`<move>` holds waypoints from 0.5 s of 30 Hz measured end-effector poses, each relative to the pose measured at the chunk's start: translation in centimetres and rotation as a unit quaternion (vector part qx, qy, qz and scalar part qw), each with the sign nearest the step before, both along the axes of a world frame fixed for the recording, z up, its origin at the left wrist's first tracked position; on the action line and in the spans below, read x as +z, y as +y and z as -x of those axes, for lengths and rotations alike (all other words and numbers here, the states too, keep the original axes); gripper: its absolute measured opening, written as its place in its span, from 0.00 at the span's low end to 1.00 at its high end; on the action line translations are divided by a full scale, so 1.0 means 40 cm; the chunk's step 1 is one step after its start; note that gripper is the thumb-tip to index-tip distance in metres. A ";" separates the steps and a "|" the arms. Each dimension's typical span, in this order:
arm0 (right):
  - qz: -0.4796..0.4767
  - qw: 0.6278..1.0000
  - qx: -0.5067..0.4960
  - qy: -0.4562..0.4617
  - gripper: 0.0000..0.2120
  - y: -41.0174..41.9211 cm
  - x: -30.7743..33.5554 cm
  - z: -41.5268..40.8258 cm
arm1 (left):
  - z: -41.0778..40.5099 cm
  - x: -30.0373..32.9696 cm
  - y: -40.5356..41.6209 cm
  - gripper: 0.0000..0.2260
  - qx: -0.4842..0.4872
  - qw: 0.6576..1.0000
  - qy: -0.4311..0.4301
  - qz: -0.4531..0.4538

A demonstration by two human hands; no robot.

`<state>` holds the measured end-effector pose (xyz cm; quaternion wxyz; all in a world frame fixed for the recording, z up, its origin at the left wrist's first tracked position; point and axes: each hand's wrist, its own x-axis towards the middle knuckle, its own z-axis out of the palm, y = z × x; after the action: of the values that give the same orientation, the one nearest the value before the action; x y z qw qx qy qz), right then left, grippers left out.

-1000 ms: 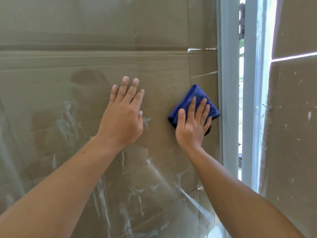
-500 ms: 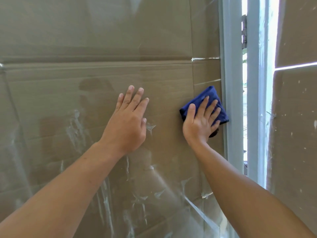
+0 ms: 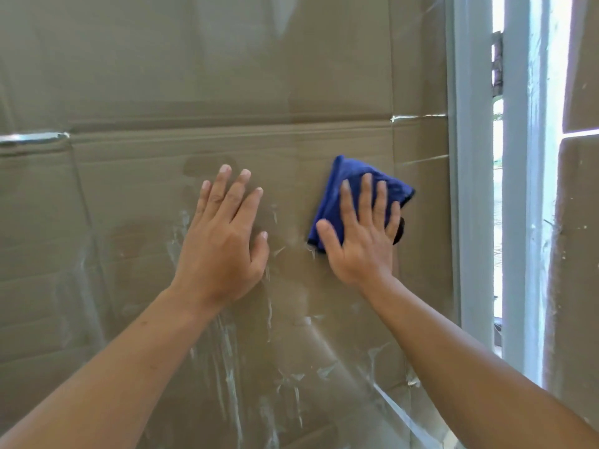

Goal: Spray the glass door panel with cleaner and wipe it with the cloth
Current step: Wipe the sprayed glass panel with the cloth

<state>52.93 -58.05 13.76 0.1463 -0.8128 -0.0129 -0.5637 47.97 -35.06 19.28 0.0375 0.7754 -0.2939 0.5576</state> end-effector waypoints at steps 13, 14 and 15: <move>0.012 0.999 0.009 -0.045 0.27 0.069 0.030 -0.004 | 0.001 -0.027 0.089 0.30 0.072 0.997 -0.003 0.041; 0.070 0.996 0.004 -0.053 0.28 0.067 0.003 -0.013 | 0.001 -0.030 0.090 0.30 0.075 0.996 -0.002 0.042; 0.103 0.993 0.000 -0.058 0.29 0.058 -0.022 -0.021 | 0.002 -0.033 0.092 0.30 0.077 0.996 0.000 0.042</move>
<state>53.76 -55.72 12.89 0.0611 -0.7895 -0.0794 -0.6055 47.87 -31.39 17.98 0.0273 0.7935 -0.2096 0.5706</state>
